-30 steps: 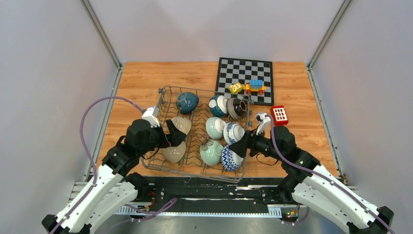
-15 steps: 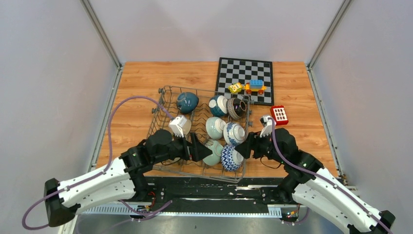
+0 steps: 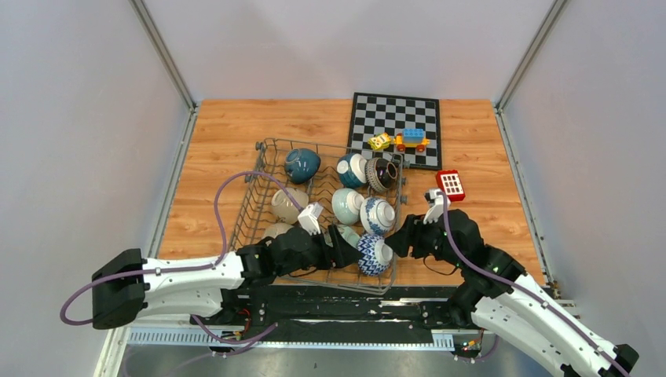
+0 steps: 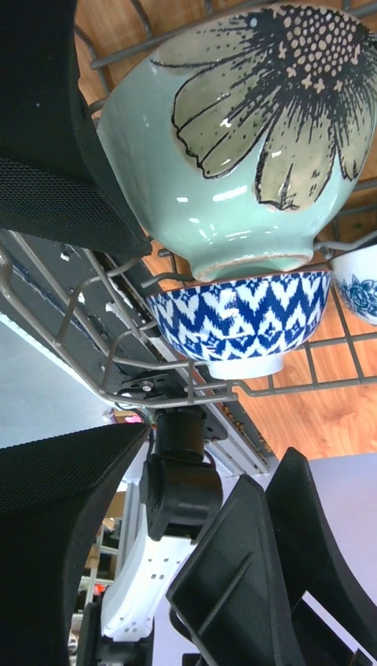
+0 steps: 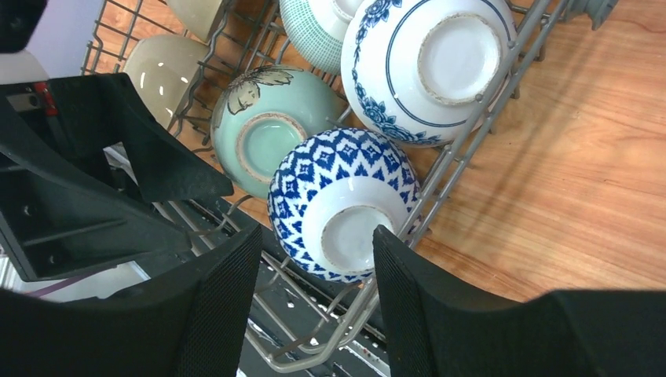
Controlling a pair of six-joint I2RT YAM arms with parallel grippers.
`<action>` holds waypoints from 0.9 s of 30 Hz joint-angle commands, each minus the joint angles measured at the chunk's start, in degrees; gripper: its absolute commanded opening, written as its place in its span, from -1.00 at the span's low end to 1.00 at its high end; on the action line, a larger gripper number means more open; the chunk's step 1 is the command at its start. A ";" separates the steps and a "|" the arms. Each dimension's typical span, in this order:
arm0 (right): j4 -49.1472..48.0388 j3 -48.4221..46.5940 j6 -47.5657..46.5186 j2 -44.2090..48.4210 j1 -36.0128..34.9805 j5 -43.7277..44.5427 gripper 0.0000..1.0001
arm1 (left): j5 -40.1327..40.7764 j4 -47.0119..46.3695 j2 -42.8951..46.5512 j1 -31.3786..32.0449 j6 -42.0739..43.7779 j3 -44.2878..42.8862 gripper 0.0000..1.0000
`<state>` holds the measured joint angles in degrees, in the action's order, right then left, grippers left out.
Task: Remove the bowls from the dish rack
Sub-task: Pick up the bowl from the dish rack.
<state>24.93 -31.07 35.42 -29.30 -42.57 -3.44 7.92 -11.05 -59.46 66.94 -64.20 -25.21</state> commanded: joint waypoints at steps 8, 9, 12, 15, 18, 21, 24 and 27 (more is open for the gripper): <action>-2.03 1.89 3.35 0.00 0.46 -5.37 0.08 | 10.70 -8.94 -4.02 6.61 -8.78 1.05 0.47; -2.30 2.18 3.54 -0.24 0.42 -5.87 0.07 | 11.35 -8.75 -5.03 7.32 -9.49 0.78 0.46; -2.42 2.57 3.76 -1.07 0.47 -6.66 0.06 | 13.89 -8.49 -6.69 9.31 -12.17 1.04 0.45; -2.52 2.59 3.80 -1.91 0.36 -7.64 0.04 | 16.73 -7.72 -6.66 10.09 -13.56 1.71 0.45; -2.60 2.50 3.93 -3.16 0.25 -8.54 -0.01 | 16.92 -10.45 -7.78 10.10 -13.81 2.32 0.45; -2.50 2.82 4.46 -4.37 0.05 -8.40 -0.06 | 16.43 -12.54 -9.74 10.14 -13.16 1.59 0.42; -2.51 3.19 5.31 -5.08 0.10 -7.64 -0.10 | 15.43 -13.11 -11.56 10.14 -12.88 0.69 0.39; -2.59 3.55 6.25 -5.54 -0.05 -7.12 -0.11 | 15.68 -11.72 -12.13 10.38 -13.34 0.08 0.36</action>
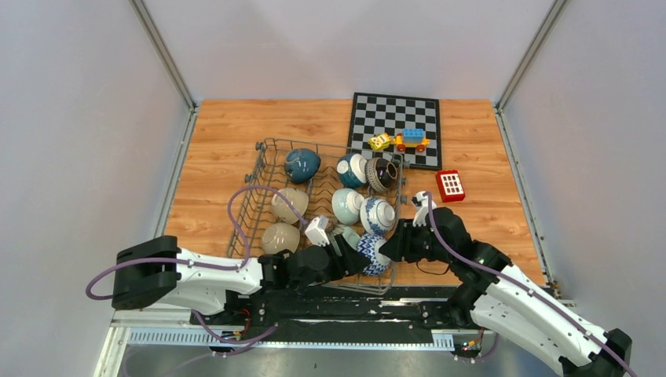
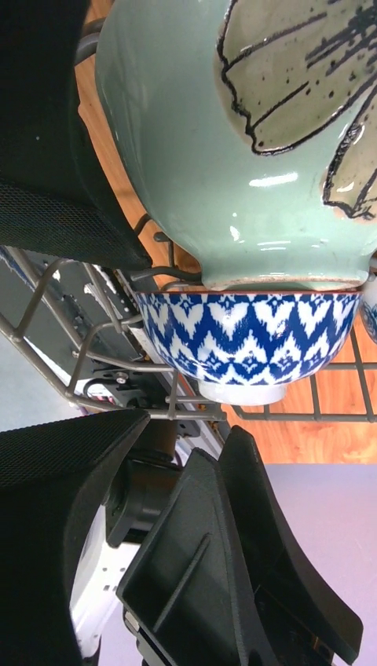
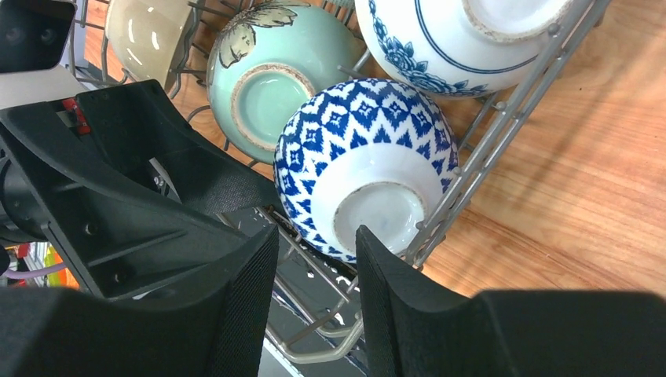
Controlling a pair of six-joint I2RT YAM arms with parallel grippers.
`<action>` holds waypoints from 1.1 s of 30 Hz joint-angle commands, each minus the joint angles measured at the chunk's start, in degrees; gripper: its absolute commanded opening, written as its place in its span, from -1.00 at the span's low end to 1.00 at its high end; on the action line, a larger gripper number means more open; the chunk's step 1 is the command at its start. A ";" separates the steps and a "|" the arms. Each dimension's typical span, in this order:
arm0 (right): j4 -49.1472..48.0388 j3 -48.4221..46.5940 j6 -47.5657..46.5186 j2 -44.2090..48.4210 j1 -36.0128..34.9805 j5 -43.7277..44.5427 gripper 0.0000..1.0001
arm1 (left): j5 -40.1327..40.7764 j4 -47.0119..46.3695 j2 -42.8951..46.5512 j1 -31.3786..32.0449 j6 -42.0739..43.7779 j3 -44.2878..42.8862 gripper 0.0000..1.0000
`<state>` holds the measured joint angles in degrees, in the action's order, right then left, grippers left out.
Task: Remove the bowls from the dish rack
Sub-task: Pick up the bowl from the dish rack.
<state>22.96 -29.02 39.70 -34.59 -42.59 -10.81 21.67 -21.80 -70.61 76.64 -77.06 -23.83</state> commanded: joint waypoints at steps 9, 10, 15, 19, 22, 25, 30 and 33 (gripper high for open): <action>-1.25 2.28 2.67 -0.82 -0.25 -0.01 -0.10 | 1.83 -2.26 -3.27 0.79 1.01 -2.43 0.31; -1.20 2.29 2.66 -0.95 -0.26 0.00 -0.10 | 1.40 -2.77 -3.83 0.79 1.22 -2.71 0.29; -0.69 2.25 2.57 -1.19 -0.24 0.21 -0.11 | 0.07 -6.34 -6.09 0.79 2.01 -3.29 0.16; -0.14 2.23 2.24 -0.97 -0.23 0.66 -0.11 | -0.46 -7.47 -6.57 0.79 2.70 -3.62 0.05; 0.06 2.51 2.28 -0.77 -0.26 1.03 -0.12 | -0.91 -7.73 -6.67 0.79 3.36 -3.93 0.00; 0.08 2.69 2.25 -0.55 -0.18 1.18 -0.12 | -1.25 -8.24 -6.50 0.79 4.18 -4.23 -0.04; 0.05 2.58 2.17 -0.39 -0.18 0.99 -0.12 | -1.31 -6.71 -5.82 1.26 6.37 -5.69 -0.04; 0.07 2.34 1.98 -0.45 -0.20 1.13 -0.12 | -0.93 -5.90 -5.20 1.64 6.89 -6.04 0.00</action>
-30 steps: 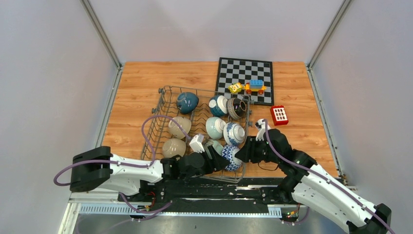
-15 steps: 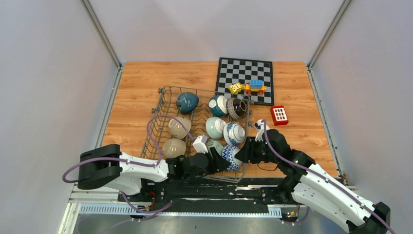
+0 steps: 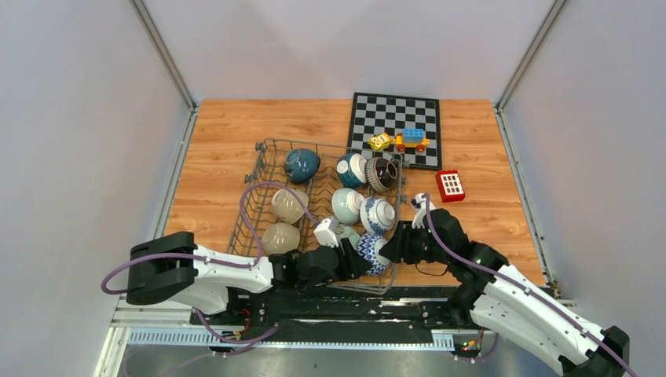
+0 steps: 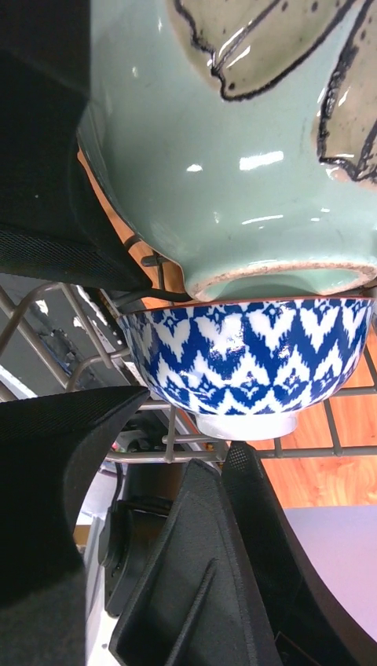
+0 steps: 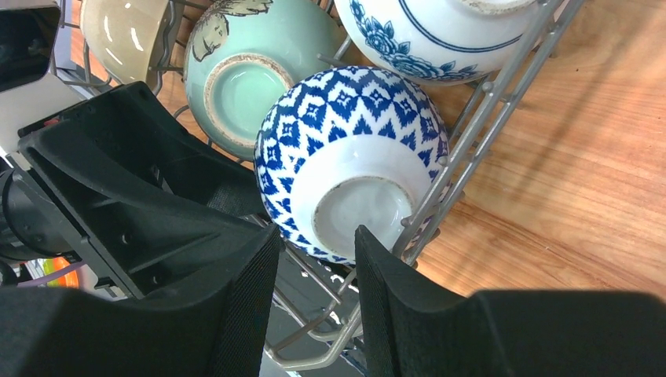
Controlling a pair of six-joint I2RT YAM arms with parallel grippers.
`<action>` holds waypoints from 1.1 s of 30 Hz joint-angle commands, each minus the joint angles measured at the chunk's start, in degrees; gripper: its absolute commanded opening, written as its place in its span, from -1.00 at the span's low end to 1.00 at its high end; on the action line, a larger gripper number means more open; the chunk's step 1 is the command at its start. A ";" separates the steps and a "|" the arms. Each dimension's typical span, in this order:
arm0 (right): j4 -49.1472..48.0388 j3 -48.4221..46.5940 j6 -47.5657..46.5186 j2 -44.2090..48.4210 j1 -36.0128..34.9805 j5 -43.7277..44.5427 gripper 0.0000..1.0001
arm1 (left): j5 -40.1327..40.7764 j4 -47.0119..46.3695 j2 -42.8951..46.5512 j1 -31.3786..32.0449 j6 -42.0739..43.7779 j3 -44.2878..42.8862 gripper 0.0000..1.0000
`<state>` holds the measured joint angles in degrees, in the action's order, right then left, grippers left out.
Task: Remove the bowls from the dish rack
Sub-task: Pick up the bowl from the dish rack.
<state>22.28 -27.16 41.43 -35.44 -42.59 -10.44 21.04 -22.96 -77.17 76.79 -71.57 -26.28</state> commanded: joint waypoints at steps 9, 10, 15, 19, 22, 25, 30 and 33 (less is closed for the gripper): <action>1.10 0.02 -0.55 0.05 -0.22 1.02 -0.09 | 2.17 0.59 2.95 1.87 0.77 -4.27 0.24; 1.12 0.00 -0.66 -0.12 -0.18 0.95 -0.08 | 2.44 1.03 3.12 1.87 0.66 -4.18 0.27; 1.48 -0.43 -1.15 0.11 -0.25 1.44 -0.05 | 3.04 3.06 3.17 1.97 0.29 -4.70 0.45; 2.12 -0.85 -1.59 0.50 -0.20 1.62 -0.03 | 3.37 4.33 3.34 1.98 0.38 -5.20 0.50; 2.47 -0.80 -1.65 0.81 -0.18 2.04 -0.03 | 3.57 5.02 3.40 2.01 0.31 -5.38 0.52; 2.42 -0.51 -1.65 0.90 -0.18 2.57 -0.02 | 3.87 4.99 3.35 2.04 0.25 -5.19 0.52; 2.41 -0.36 -1.68 0.55 -0.16 2.50 -0.05 | 3.63 2.88 3.09 2.06 0.99 -4.84 0.42; 2.33 -0.35 -1.77 0.10 -0.20 2.23 -0.06 | 3.07 1.94 2.73 2.04 1.74 -5.22 0.35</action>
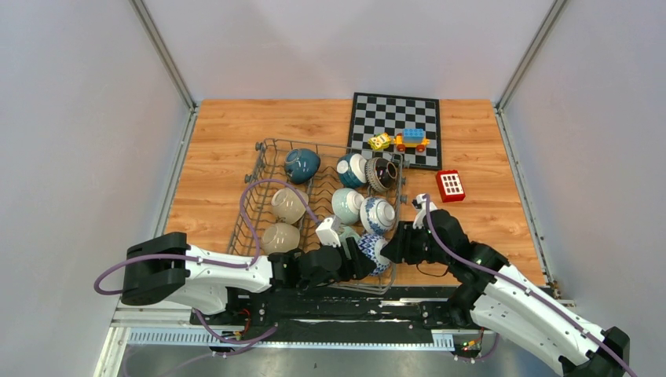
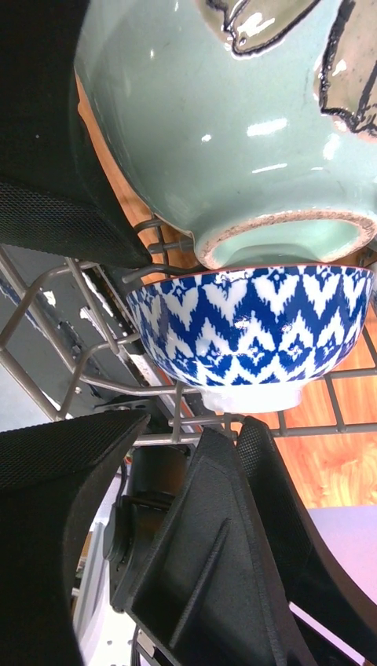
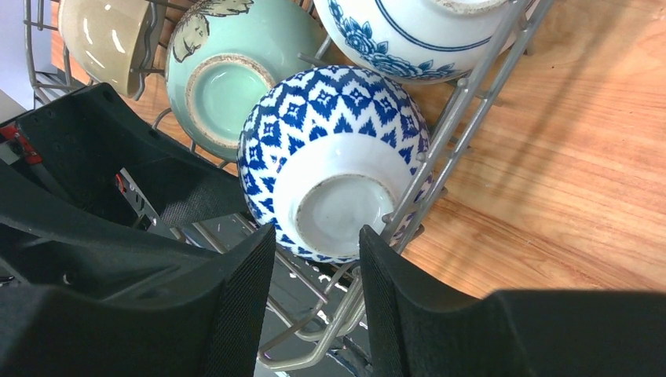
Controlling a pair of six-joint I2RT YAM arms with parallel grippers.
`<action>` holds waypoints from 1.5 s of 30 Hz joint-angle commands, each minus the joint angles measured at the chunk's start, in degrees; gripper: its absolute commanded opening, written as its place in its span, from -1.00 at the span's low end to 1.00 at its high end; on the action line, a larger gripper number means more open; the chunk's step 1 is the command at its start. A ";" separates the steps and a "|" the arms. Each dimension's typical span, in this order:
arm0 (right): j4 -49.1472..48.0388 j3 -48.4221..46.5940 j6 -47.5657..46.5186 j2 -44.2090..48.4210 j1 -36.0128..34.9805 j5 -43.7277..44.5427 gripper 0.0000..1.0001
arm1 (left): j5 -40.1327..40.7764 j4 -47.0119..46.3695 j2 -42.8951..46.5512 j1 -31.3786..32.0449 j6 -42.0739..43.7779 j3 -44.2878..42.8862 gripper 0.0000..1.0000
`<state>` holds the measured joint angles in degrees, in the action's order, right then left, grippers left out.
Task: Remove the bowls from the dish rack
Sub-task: Pick up the bowl from the dish rack.
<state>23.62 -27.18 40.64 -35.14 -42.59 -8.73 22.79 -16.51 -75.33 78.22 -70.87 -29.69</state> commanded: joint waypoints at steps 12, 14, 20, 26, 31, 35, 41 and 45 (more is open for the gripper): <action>0.38 -1.19 -1.08 -0.63 -0.21 -0.08 -0.05 | 0.34 -4.88 1.18 0.92 2.33 -2.46 0.28; 0.46 -1.48 -1.25 -0.74 -0.22 -0.02 -0.05 | 1.03 -3.58 1.80 1.13 1.86 -2.39 0.32; 0.47 -2.23 -1.84 -1.54 -0.25 0.14 -0.04 | 4.14 -0.48 5.19 1.90 0.22 -1.00 0.35; 0.47 -2.49 -1.81 -1.44 -0.22 0.20 -0.04 | 6.11 0.55 5.73 2.82 -0.74 -0.70 0.40; 0.42 -2.62 -1.31 -0.41 -0.15 0.88 -0.01 | 7.02 2.52 5.08 2.98 -3.32 -0.94 0.44; 0.65 -2.53 -0.97 0.75 -0.24 1.66 0.06 | 10.69 4.29 6.33 3.58 -6.31 -0.16 0.48; 1.21 -2.68 1.04 0.05 -0.18 2.76 0.10 | 13.47 5.81 4.67 3.97 -11.31 -0.35 0.45; 0.80 -3.35 1.77 0.36 -0.19 2.89 0.11 | 15.45 8.02 3.11 4.31 -14.36 -1.17 0.40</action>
<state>23.62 -27.81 41.01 -35.09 -42.59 -7.38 33.10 -11.64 -70.35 81.69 -81.08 -29.69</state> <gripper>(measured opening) 0.551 0.706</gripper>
